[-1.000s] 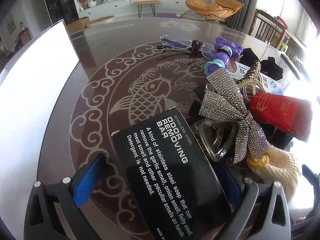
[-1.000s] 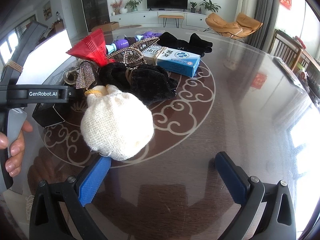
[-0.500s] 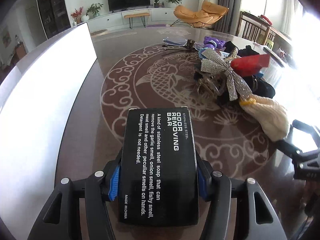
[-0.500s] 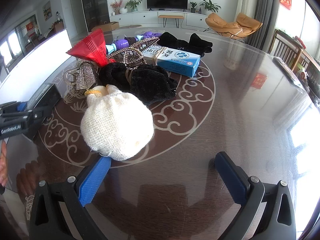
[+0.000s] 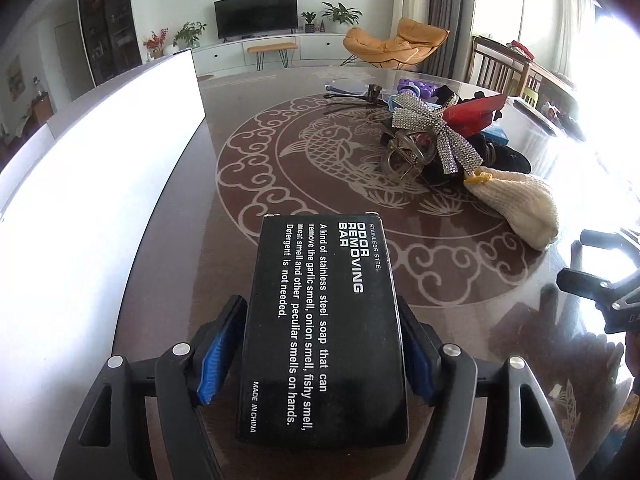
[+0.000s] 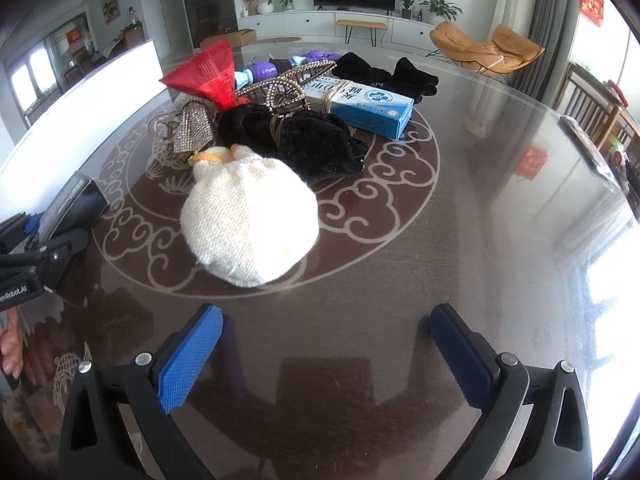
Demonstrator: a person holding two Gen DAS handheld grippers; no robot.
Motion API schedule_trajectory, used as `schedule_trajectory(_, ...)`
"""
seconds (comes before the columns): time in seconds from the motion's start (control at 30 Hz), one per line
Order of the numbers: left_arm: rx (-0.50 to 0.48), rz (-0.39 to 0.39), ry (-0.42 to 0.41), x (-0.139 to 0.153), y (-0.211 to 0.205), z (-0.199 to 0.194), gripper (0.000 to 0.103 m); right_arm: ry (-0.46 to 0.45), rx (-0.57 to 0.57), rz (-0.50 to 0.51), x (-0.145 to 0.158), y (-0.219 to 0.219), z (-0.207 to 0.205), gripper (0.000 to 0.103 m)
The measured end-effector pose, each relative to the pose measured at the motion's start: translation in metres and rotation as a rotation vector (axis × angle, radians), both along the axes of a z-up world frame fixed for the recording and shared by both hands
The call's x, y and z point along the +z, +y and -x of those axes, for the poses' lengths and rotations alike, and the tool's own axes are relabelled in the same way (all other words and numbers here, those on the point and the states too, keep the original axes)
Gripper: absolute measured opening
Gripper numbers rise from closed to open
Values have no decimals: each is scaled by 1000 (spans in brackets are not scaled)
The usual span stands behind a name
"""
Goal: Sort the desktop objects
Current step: 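Grasp the black odor-removing bar box with the left gripper, then grasp the cream knitted pouch with the right gripper while the left gripper lifts the black box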
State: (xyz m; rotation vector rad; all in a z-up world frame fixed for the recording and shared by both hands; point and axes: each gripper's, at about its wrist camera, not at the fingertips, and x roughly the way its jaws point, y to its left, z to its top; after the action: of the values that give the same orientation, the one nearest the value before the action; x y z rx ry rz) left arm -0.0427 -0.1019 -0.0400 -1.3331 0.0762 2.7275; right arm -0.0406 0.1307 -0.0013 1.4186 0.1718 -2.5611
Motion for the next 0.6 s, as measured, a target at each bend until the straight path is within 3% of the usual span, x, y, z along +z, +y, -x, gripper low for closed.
schedule_trajectory(0.17,-6,-7,-4,0,0,-2,76,-48,35,106,18,0,6,103)
schedule_trajectory(0.27,-5,-2,-3,0,1,-2,77,-41,108,90,32,-26,25,103)
schedule_trajectory(0.37,1,0,-6,0,1,-2,79,-62,162,5,29,-58,45,103)
schedule_trajectory(0.4,1,0,-6,0,1,-1,79,-72,169,-17,25,-64,50,99)
schedule_trajectory(0.5,1,0,-6,0,1,-1,79,-118,170,-84,15,-75,54,62)
schedule_trajectory(0.6,0,0,-6,0,1,-1,79,-149,173,-59,15,-66,38,57)
